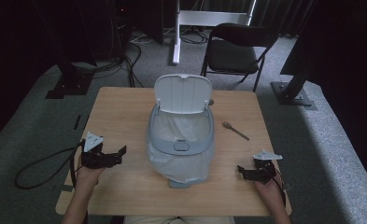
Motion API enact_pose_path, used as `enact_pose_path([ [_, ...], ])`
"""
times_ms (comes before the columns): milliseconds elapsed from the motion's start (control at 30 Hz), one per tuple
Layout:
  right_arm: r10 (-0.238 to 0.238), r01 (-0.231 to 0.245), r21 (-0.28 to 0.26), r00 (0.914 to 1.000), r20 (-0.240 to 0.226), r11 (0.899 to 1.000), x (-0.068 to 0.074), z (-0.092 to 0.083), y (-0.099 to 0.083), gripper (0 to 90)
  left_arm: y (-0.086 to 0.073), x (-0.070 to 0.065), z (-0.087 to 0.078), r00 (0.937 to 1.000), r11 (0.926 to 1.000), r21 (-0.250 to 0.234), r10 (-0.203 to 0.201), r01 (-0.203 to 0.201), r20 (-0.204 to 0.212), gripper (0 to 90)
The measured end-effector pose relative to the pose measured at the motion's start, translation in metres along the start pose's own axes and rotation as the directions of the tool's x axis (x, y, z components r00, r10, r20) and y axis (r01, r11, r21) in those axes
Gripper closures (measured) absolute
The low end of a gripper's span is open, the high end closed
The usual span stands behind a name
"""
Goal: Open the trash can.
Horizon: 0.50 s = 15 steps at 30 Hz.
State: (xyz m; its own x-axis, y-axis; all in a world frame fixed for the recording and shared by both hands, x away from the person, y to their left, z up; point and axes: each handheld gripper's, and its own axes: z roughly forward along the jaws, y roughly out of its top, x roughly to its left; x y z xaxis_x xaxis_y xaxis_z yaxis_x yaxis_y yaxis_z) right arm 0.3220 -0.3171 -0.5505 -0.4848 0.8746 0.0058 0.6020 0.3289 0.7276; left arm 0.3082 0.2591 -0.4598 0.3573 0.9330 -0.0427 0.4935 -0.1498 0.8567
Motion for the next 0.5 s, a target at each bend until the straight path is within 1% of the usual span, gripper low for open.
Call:
enact_pose_path([
  [100,0.0,0.0,0.0,1.0,0.0,1.0,0.0,0.0,0.0,13.5,-0.007,0.005,0.005,0.9993,0.9995,0.032,0.0,0.001,-0.036,0.0],
  [200,0.0,0.0,0.0,1.0,0.0,1.0,0.0,0.0,0.0,13.5,-0.015,0.009,0.011,0.9975,0.9981,0.061,-0.009,0.013,-0.07,0.0],
  [233,0.0,0.0,0.0,1.0,0.0,1.0,0.0,0.0,0.0,13.5,-0.015,0.009,0.011,0.9975,0.9981,0.061,-0.009,0.013,-0.07,0.0],
  [267,0.0,0.0,0.0,1.0,0.0,1.0,0.0,0.0,0.0,13.5,-0.019,0.013,0.014,0.996,0.9966,0.081,-0.011,0.018,-0.089,0.0],
  [300,0.0,0.0,0.0,1.0,0.0,1.0,0.0,0.0,0.0,13.5,-0.022,0.016,0.016,0.9951,0.9954,0.092,-0.018,0.027,-0.097,0.0],
  [400,0.0,0.0,0.0,1.0,0.0,1.0,0.0,0.0,0.0,13.5,-0.027,0.02,0.02,0.9926,0.993,0.109,-0.033,0.046,-0.117,0.0],
  [500,0.001,-0.001,0.0,1.0,0.0,1.0,0.0,0.0,0.0,13.5,-0.032,0.025,0.024,0.9892,0.9892,0.136,-0.036,0.056,-0.142,0.0],
])
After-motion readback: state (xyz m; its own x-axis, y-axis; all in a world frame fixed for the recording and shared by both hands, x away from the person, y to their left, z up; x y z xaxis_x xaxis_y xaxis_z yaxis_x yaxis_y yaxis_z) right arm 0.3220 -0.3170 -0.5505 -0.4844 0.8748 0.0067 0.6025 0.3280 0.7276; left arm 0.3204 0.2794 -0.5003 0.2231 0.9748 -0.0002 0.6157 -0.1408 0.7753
